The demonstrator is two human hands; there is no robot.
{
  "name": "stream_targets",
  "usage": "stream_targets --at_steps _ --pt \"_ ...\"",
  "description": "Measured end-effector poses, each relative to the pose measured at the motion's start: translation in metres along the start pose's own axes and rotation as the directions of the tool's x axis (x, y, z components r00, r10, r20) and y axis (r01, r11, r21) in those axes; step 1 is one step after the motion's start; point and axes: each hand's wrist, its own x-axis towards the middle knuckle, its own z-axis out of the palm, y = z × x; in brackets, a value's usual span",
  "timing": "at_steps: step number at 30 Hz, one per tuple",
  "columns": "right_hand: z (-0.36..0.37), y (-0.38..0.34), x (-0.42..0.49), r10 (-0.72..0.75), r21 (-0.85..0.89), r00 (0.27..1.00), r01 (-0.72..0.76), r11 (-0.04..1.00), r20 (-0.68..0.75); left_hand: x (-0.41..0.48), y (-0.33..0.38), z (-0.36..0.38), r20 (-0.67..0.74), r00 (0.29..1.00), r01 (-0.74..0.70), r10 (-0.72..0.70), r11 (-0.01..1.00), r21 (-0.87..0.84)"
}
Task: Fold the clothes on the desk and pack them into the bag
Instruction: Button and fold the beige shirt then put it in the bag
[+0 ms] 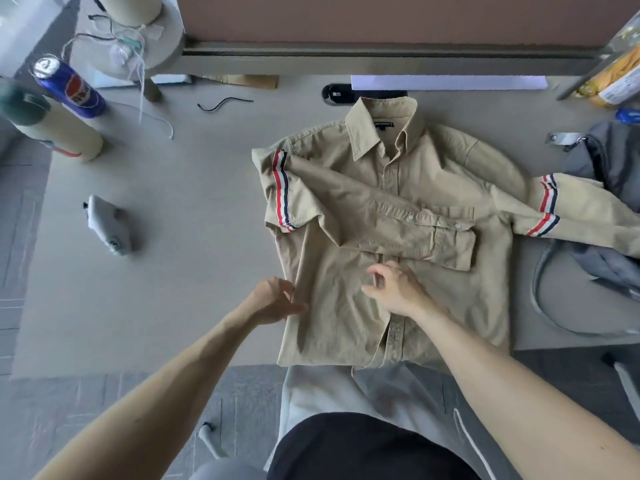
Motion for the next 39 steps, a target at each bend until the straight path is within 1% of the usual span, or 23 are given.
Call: stream_targets --at_steps 1,2,4,5,7,9,11,12,14,16,18,20,22,23,26,28,30,32,35,36,39 --pt "0.001 -0.003 -0.001 0.000 -0.057 1.000 0.000 0.998 0.005 -0.006 0.000 0.009 -0.013 1.000 -0.020 0.021 0.999 0.034" --pt "0.002 -0.004 -0.001 0.005 -0.078 1.000 -0.005 0.997 0.010 -0.013 0.000 0.018 -0.045 0.998 -0.048 0.051 0.996 0.073" --pt "0.004 -0.007 0.000 0.030 -0.084 0.999 -0.027 0.996 0.041 -0.026 0.003 0.040 -0.139 0.981 -0.118 0.133 0.987 0.108" --pt "0.004 -0.010 0.001 0.039 -0.074 0.997 -0.034 0.997 0.062 -0.033 0.004 0.050 -0.170 0.973 -0.141 0.155 0.986 0.093" --pt "0.010 -0.020 0.002 0.035 -0.031 0.997 -0.033 0.999 0.074 -0.042 0.007 0.069 -0.190 0.968 -0.156 0.167 0.985 0.068" --pt "0.022 -0.037 0.001 -0.027 -0.022 0.999 0.027 0.999 0.024 -0.047 0.009 0.083 -0.200 0.968 -0.133 0.152 0.986 0.104" --pt "0.035 -0.054 0.000 -0.064 -0.022 0.998 0.064 0.998 0.018 -0.050 0.009 0.091 -0.234 0.964 -0.109 0.125 0.991 0.079" --pt "0.041 -0.058 0.001 -0.059 -0.018 0.998 0.059 0.998 0.027 -0.052 0.010 0.094 -0.252 0.961 -0.114 0.117 0.993 0.027" --pt "0.051 -0.060 0.006 -0.078 -0.016 0.997 0.079 0.997 0.017 -0.055 0.012 0.098 -0.280 0.959 -0.104 0.053 0.980 -0.172" --pt "0.056 -0.055 0.012 -0.111 -0.015 0.994 0.110 0.994 -0.017 -0.056 0.012 0.097 -0.306 0.947 -0.023 -0.099 0.928 -0.372" --pt "0.057 -0.047 0.015 -0.137 0.004 0.991 0.137 0.991 -0.006 -0.051 0.011 0.094 -0.326 0.921 0.034 -0.213 0.877 -0.478" --pt "0.055 -0.038 0.018 -0.169 0.057 0.985 0.168 0.984 0.018 -0.040 0.011 0.089 -0.357 0.885 0.054 -0.300 0.827 -0.560" --pt "0.052 -0.029 0.020 -0.232 0.109 0.972 0.227 0.968 0.035 -0.028 0.018 0.080 -0.391 0.837 0.062 -0.384 0.775 -0.629" --pt "0.051 -0.026 0.021 -0.271 0.128 0.962 0.264 0.956 0.043 -0.022 0.023 0.075 -0.407 0.819 0.069 -0.405 0.773 -0.630" --pt "0.050 -0.021 0.023 -0.347 0.165 0.937 0.337 0.927 0.033 -0.006 0.039 0.062 -0.460 0.794 0.113 -0.398 0.839 -0.532" --pt "0.051 -0.020 0.023 -0.353 0.171 0.935 0.343 0.924 0.033 -0.001 0.046 0.056 -0.487 0.785 0.137 -0.383 0.874 -0.467" --pt "0.052 -0.019 0.024 -0.343 0.167 0.939 0.331 0.929 0.043 0.001 0.046 0.053 -0.479 0.797 0.145 -0.368 0.886 -0.440" --pt "0.055 -0.019 0.025 -0.307 0.156 0.951 0.297 0.942 0.044 -0.002 0.041 0.047 -0.473 0.802 0.131 -0.365 0.880 -0.457" --pt "0.064 -0.021 0.027 -0.249 0.107 0.968 0.246 0.963 0.017 -0.007 0.022 0.035 -0.455 0.798 0.067 -0.397 0.807 -0.586" --pt "0.066 -0.022 0.028 -0.251 0.089 0.968 0.250 0.964 0.006 -0.008 0.017 0.032 -0.451 0.801 0.061 -0.394 0.803 -0.593" --pt "0.066 -0.024 0.029 -0.261 0.068 0.965 0.259 0.963 0.013 -0.005 0.008 0.033 -0.480 0.790 0.101 -0.381 0.854 -0.511"
